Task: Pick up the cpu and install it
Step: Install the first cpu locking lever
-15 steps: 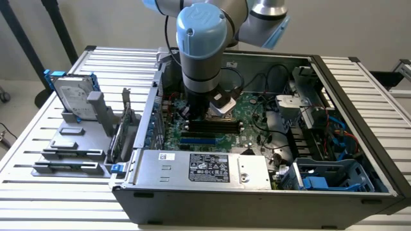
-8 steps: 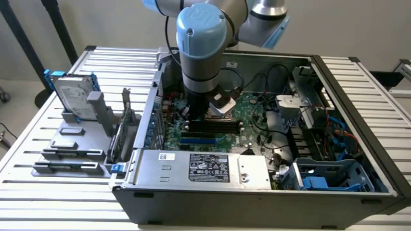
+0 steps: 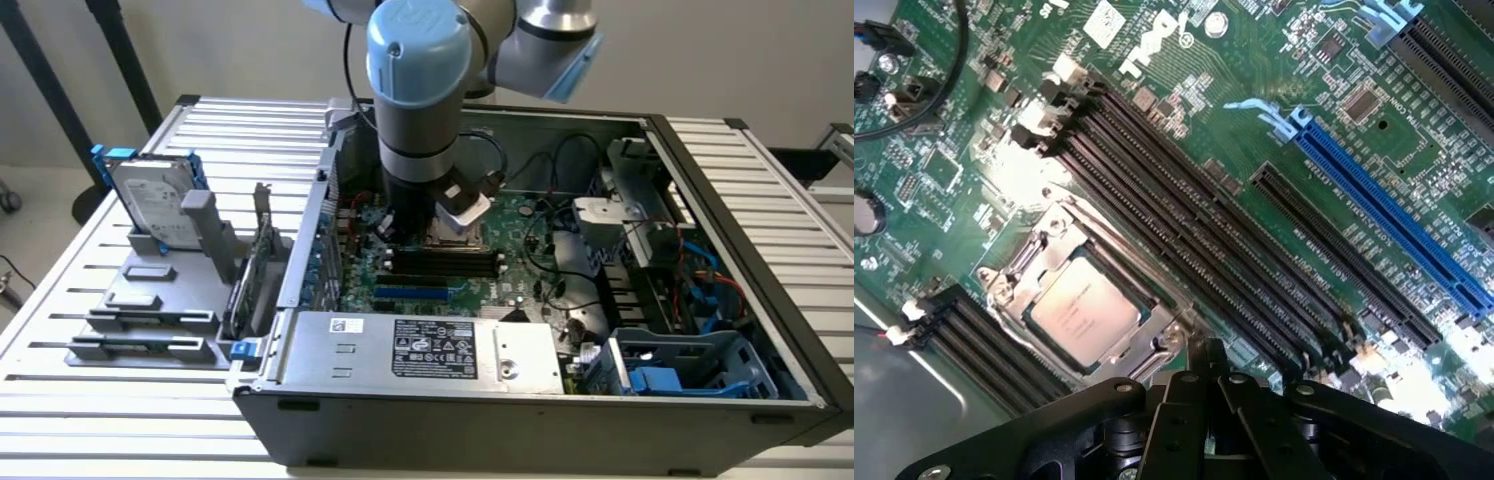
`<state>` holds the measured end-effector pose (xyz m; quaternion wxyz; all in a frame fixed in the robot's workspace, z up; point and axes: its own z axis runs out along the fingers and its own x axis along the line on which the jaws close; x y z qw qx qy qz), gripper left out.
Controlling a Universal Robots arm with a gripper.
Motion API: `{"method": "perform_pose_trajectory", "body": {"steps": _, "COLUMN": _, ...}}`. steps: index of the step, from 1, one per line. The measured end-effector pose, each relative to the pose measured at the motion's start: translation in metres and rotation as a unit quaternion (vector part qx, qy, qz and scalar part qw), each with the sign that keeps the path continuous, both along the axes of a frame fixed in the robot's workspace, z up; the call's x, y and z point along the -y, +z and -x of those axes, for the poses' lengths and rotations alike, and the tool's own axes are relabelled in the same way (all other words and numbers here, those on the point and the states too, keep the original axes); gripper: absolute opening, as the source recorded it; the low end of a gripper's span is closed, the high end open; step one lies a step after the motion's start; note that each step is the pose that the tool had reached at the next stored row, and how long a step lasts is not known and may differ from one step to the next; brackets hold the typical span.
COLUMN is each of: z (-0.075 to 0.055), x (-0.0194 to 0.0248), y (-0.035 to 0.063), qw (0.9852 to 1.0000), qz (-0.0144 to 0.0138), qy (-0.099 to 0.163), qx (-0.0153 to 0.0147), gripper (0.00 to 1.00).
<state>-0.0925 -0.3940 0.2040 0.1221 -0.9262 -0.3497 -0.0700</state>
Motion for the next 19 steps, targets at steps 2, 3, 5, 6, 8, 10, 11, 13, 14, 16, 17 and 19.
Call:
{"method": "perform_pose_trajectory", "body": {"steps": 2, "z": 0.0, "x": -0.0046, "y": 0.0049, "qw": 1.0, "qz": 0.0005, "qy": 0.0, "qx": -0.0001, "gripper": 0.11}}
{"method": "perform_pose_trajectory", "body": {"steps": 3, "z": 0.0, "x": -0.0071, "y": 0.0074, "qw": 1.0, "qz": 0.0006, "qy": 0.0, "qx": 0.0, "gripper": 0.11}}
{"method": "perform_pose_trajectory", "body": {"steps": 5, "z": 0.0, "x": -0.0128, "y": 0.0114, "qw": 1.0, "qz": 0.001, "qy": 0.001, "qx": 0.0, "gripper": 0.11}}
{"method": "perform_pose_trajectory", "body": {"steps": 6, "z": 0.0, "x": -0.0153, "y": 0.0127, "qw": 1.0, "qz": 0.0013, "qy": 0.002, "qx": -0.0001, "gripper": 0.11}}
{"method": "perform_pose_trajectory", "body": {"steps": 8, "z": 0.0, "x": -0.0195, "y": 0.0146, "qw": 1.0, "qz": 0.0017, "qy": 0.006, "qx": -0.0001, "gripper": 0.11}}
{"method": "perform_pose_trajectory", "body": {"steps": 10, "z": 0.0, "x": -0.0226, "y": 0.0161, "qw": 0.9999, "qz": 0.0027, "qy": 0.012, "qx": -0.0001, "gripper": 0.11}}
{"method": "perform_pose_trajectory", "body": {"steps": 11, "z": 0.0, "x": -0.0239, "y": 0.0169, "qw": 0.9999, "qz": 0.0035, "qy": 0.016, "qx": -0.0001, "gripper": 0.11}}
{"method": "perform_pose_trajectory", "body": {"steps": 13, "z": 0.0, "x": -0.0253, "y": 0.0185, "qw": 0.9996, "qz": 0.0055, "qy": 0.026, "qx": -0.0001, "gripper": 0.11}}
{"method": "perform_pose_trajectory", "body": {"steps": 14, "z": 0.0, "x": -0.0258, "y": 0.0193, "qw": 0.9995, "qz": 0.0067, "qy": 0.031, "qx": 0.0, "gripper": 0.11}}
{"method": "perform_pose_trajectory", "body": {"steps": 16, "z": 0.001, "x": -0.0265, "y": 0.0211, "qw": 0.9991, "qz": 0.0094, "qy": 0.042, "qx": -0.0001, "gripper": 0.11}}
{"method": "perform_pose_trajectory", "body": {"steps": 17, "z": 0.001, "x": -0.0269, "y": 0.0221, "qw": 0.9988, "qz": 0.0108, "qy": 0.048, "qx": -0.0001, "gripper": 0.11}}
{"method": "perform_pose_trajectory", "body": {"steps": 19, "z": 0.001, "x": -0.0277, "y": 0.0239, "qw": 0.9982, "qz": 0.0135, "qy": 0.059, "qx": -0.0001, "gripper": 0.11}}
